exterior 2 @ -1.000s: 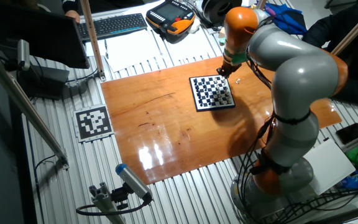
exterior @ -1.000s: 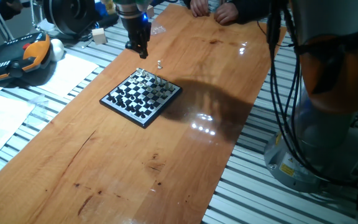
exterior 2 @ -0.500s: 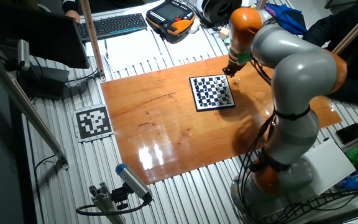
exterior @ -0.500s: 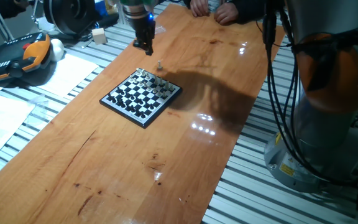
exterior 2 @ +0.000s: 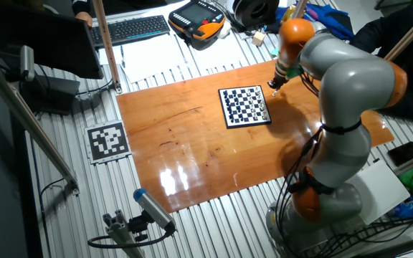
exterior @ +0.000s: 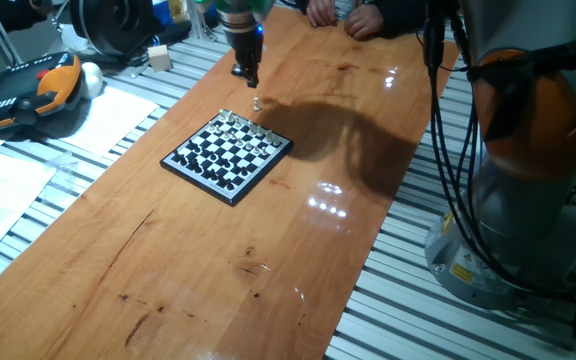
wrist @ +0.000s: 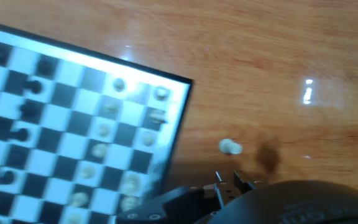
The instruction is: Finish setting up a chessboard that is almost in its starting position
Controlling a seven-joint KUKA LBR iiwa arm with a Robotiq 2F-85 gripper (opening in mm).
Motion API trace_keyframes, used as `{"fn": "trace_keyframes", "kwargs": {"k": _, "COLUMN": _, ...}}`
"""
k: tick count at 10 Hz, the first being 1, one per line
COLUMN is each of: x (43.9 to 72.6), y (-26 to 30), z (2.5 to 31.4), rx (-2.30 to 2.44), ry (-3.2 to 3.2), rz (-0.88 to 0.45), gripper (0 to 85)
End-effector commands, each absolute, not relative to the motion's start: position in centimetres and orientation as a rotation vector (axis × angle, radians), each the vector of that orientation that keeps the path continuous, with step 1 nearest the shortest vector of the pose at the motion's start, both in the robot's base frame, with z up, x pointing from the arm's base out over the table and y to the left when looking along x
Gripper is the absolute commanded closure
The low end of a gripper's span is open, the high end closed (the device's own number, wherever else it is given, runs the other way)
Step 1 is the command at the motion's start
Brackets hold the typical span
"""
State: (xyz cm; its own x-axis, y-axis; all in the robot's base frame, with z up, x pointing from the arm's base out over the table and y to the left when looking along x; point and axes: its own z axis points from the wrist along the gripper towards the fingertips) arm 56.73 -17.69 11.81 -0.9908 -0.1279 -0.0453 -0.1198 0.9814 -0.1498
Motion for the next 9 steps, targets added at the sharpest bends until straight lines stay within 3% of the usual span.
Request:
{"fn": "trace_keyframes", "kwargs": {"k": 1, "x": 56.68, "y": -24.62, "z": 11.73, "rx": -0.194, "ry": 3.068, "rz": -0.225, "gripper": 51.0}}
{"fn": "trace_keyframes", "kwargs": {"k": 2, "x": 56.68, "y": -24.62, "z": 11.73, "rx": -0.200, "ry": 3.079, "rz": -0.195, "gripper": 68.0}}
{"fn": "trace_keyframes", "kwargs": {"k": 9, "x": 56.68, "y": -24.62, "z": 11.73, "rx": -0.102, "ry": 3.141, "rz": -0.014, "gripper": 68.0}}
